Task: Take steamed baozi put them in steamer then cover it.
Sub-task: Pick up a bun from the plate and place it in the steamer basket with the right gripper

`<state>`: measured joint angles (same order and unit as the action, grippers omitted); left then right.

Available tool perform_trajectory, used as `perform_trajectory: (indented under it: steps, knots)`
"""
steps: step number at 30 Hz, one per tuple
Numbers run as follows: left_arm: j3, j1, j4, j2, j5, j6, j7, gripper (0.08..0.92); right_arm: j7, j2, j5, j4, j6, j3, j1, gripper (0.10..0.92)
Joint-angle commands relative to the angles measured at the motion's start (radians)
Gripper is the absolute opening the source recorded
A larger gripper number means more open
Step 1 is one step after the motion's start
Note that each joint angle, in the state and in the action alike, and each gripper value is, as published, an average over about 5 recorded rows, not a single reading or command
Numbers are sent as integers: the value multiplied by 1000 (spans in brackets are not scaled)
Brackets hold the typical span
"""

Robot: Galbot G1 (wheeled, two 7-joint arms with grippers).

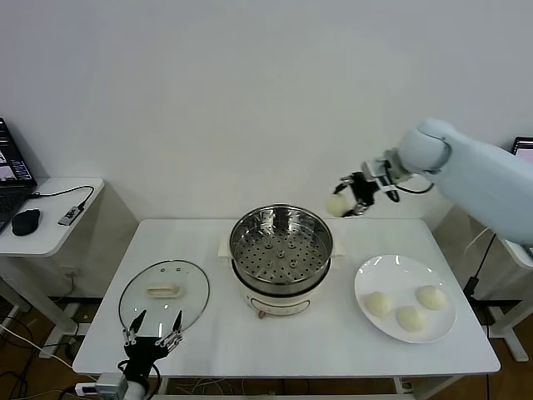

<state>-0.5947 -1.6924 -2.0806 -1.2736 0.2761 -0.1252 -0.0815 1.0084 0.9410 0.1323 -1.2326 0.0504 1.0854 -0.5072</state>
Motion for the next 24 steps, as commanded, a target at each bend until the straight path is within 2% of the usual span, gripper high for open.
perform_trajectory:
  steps: [1,12,24]
  knots:
    - [-3,0,2,1,12,4,-2,823,-35,229,-70,84,118,104,-33,619]
    - [-17,2,4,4,15,5,0,823,-98,308,-323,218,354,140,51,619]
    - [-28,-2,-4,10,17,4,1,823,-154,342,-499,307,481,84,117,619]
